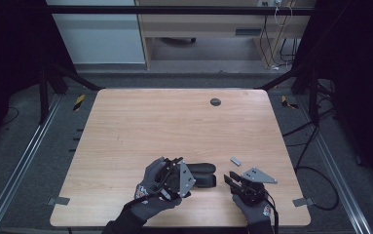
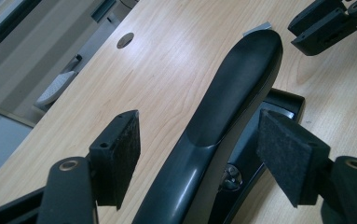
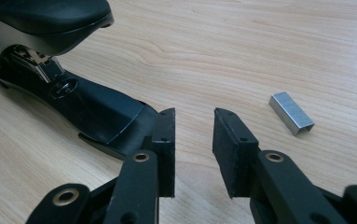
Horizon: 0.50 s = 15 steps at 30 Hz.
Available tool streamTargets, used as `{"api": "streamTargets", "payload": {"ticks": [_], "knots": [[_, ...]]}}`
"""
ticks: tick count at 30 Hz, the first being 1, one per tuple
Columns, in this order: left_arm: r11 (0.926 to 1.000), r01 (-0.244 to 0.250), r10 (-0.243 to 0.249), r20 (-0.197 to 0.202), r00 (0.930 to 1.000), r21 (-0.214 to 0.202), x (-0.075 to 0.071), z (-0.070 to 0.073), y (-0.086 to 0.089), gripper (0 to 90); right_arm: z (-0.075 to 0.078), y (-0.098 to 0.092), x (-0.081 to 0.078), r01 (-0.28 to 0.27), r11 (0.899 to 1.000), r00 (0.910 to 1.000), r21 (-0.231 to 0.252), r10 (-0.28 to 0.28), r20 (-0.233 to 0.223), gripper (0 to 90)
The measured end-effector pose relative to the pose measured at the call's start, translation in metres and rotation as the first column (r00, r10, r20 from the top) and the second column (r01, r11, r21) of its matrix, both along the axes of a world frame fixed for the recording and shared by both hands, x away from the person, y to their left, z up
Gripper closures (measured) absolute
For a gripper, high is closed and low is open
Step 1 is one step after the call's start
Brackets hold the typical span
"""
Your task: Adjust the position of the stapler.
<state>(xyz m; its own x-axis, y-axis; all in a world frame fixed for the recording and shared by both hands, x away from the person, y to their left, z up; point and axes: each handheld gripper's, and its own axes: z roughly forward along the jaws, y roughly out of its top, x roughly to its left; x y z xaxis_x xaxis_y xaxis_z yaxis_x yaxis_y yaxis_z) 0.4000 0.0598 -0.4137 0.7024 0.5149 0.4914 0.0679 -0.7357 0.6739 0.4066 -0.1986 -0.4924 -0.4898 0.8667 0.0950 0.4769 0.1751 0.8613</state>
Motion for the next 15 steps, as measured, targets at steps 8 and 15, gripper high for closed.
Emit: {"api": "streamTargets", "payload": {"ticks": [8, 15], "knots": [[0.9995, 0.014, -0.014, -0.001, 0.9999, 0.027, 0.002, -0.002, -0.012, 30.6, 0.0, -0.005, 0.0, 0.011, 1.0, 0.9999, -0.002, -0.011, 0.001, 70.2], [0.9984, 0.019, -0.019, -0.011, 0.9998, 0.052, 0.006, -0.008, -0.019, 31.3, 0.0, -0.009, -0.001, 0.019, 1.0, 0.9998, -0.003, -0.019, 0.001, 70.6]]}}
